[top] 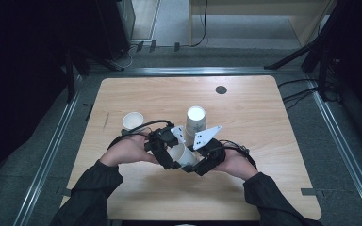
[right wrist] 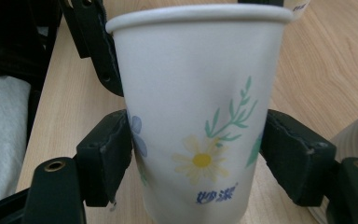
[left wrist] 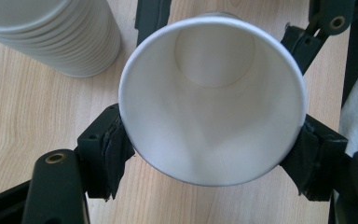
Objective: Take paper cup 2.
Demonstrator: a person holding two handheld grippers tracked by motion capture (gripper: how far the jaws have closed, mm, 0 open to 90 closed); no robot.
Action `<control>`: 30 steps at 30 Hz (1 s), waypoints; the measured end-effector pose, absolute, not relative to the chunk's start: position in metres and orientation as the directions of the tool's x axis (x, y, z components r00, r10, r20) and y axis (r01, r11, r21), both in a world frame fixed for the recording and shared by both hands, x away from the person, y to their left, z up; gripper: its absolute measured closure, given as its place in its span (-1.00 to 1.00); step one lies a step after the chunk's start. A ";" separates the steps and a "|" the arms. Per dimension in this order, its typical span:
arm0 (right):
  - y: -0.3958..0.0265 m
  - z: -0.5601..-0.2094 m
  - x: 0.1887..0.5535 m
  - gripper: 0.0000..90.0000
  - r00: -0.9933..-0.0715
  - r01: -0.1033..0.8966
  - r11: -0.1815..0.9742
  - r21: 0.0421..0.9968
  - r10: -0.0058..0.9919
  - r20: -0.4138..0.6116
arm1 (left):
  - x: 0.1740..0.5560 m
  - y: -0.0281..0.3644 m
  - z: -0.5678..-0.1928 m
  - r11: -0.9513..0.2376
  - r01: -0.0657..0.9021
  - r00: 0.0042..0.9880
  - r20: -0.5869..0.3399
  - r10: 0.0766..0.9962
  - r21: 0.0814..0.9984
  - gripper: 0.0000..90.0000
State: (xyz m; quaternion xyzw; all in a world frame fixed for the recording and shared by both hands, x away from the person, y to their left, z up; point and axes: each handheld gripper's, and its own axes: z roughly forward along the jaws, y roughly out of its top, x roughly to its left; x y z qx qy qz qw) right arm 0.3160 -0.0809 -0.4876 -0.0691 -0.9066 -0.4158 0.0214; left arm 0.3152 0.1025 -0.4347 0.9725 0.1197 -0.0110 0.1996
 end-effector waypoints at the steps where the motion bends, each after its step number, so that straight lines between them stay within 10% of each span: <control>1: -0.081 -0.488 0.316 -0.37 -0.989 0.145 0.648 0.748 0.106 0.100 | 0.315 0.103 -0.434 -0.890 0.237 0.971 -0.067 0.229 0.389 -0.46; 30: -0.102 -0.470 0.319 -0.26 -0.985 0.167 0.576 0.800 0.140 0.104 | 0.319 0.136 -0.427 -0.725 0.257 0.962 -0.098 0.255 0.639 -0.75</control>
